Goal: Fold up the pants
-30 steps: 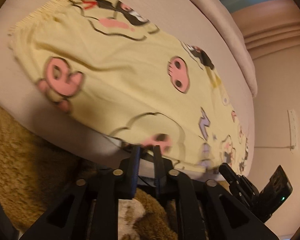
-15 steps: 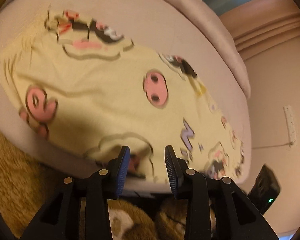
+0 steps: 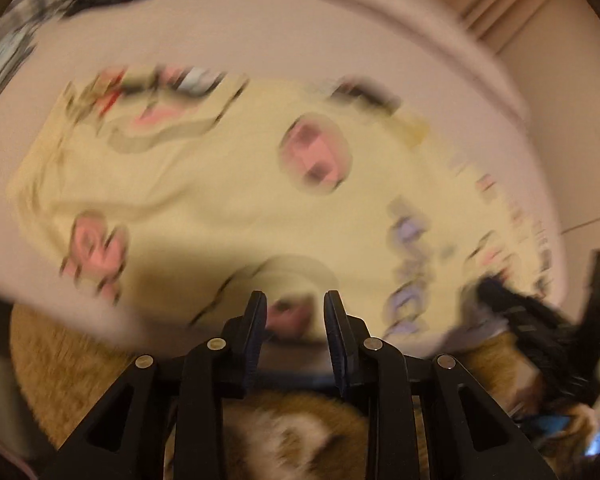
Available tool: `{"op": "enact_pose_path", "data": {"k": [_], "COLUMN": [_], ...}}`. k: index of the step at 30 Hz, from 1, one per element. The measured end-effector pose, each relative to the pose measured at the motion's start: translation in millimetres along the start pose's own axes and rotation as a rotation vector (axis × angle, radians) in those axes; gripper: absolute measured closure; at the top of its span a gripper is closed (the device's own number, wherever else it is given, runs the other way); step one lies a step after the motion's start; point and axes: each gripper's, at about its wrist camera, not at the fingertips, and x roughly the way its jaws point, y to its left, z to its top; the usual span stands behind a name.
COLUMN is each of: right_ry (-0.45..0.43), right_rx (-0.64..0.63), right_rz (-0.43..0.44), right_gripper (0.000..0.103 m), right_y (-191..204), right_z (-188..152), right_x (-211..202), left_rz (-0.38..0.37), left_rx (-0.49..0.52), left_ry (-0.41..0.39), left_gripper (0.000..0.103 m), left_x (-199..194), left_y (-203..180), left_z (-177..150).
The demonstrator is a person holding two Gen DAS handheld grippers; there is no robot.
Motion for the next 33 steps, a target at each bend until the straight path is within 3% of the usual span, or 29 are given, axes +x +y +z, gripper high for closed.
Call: {"op": "enact_pose_path", "data": {"k": [1,4,7,11,16,23,30,33], "right_ry": [0.002,0.029,0.016,0.008,0.006,0.007,0.007,-0.018], "right_rx": [0.022,0.060,0.058,0.075,0.095,0.111,0.157,0.192], "right_rz": [-0.035,-0.060,-0.071,-0.083,-0.080,-0.067,-0.027,-0.005], "right_gripper": [0.064,0.066,0.066,0.066,0.066,0.066,0.066,0.065], "right_y": [-6.1,-18.7,-18.6,-20.1,-21.7,-22.2,-31.7,-44.5], "right_z": [3.2,6.1,-1.4,-6.3,-7.6,-9.8,-18.7,-23.0], "right_x": [3.2,14.4,13.0,12.3,11.7,11.5,2.3,-13.6], "left_rz": [-0.012,-0.003,0.050,0.090,0.045,0.080,0.052,-0.031], "left_rx": [0.011,0.034,0.028,0.095,0.030,0.061,0.083,0.104], "left_ry": [-0.038,-0.086,0.011,-0.006,0.028,0.028,0.086,0.125], "left_gripper": [0.075,0.075,0.076,0.076,0.077,0.077,0.077,0.075], "left_x": [-2.0,10.4,41.8,40.4,38.8,35.3,23.5,17.1], "left_y": [-5.9,-13.9,-5.7,-6.1,4.5,1.9,11.6,6.2], "left_z": [6.6,19.8,16.8,5.5,4.1,-4.3,-14.2,-14.9]}}
